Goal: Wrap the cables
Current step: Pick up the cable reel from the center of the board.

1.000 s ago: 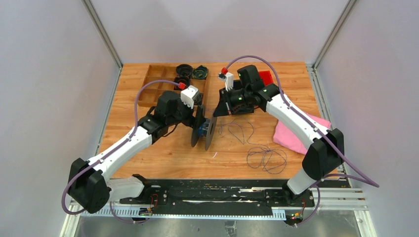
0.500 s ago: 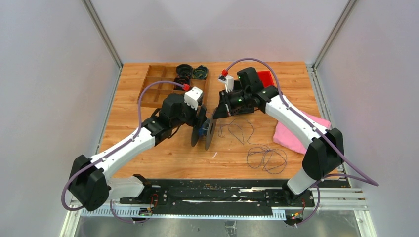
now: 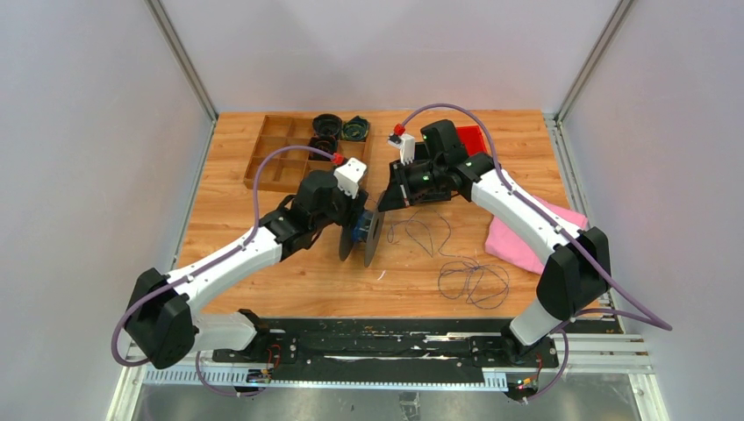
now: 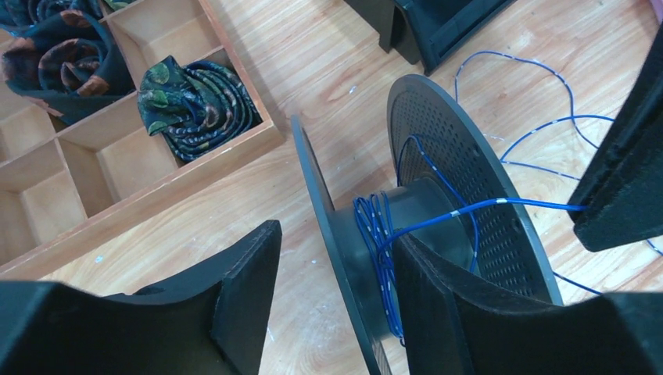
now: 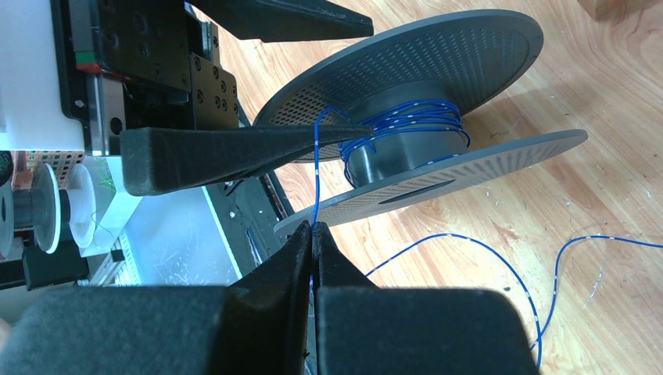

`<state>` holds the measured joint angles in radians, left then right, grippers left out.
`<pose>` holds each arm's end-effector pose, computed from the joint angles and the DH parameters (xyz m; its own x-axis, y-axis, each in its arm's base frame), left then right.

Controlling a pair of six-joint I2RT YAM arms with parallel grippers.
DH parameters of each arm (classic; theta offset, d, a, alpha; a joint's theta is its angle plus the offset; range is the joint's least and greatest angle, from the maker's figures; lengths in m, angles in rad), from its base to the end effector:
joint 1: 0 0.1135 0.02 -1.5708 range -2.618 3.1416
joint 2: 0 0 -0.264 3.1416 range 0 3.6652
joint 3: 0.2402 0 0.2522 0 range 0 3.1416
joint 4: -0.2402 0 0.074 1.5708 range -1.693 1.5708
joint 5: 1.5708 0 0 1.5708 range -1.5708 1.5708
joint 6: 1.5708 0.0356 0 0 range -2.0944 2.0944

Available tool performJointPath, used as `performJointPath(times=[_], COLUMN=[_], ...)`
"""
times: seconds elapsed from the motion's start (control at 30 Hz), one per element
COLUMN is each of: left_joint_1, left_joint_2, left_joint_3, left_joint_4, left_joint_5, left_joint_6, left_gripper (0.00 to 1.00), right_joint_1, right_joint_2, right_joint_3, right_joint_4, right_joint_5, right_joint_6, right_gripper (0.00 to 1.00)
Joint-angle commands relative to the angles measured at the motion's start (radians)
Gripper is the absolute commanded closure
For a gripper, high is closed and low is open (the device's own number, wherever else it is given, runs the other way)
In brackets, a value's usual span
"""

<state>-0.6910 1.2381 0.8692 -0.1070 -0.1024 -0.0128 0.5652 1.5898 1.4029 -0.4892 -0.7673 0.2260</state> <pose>0.2190 -0.1764 0.2805 -0.3602 0.2814 -0.8894 0.5594 0.8281 0.0355 0.2862 0.2108 0.3285 -0.7039 -0.2554 -0.6628 -0.7029 0.3849 0.5981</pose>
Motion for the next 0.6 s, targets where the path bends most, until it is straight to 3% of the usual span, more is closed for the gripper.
performJointPath(times=[0.0,0.57], left_joint_1=[-0.014,-0.025], left_joint_2=[0.013,0.034], left_joint_3=[0.022,0.045], left_joint_4=[0.007,0.001], left_joint_5=[-0.042,-0.065], left_joint_6=[-0.015,-0.046], left_gripper=[0.42,0.46], right_joint_1=[0.011,0.013], right_joint_2=[-0.014,-0.015], right_joint_3=[-0.009,-0.017], right_joint_4=[0.021,0.030], right_joint_5=[-0.013,-0.001], right_joint_6=[0.012,0.008], right_gripper=[0.99,1.00])
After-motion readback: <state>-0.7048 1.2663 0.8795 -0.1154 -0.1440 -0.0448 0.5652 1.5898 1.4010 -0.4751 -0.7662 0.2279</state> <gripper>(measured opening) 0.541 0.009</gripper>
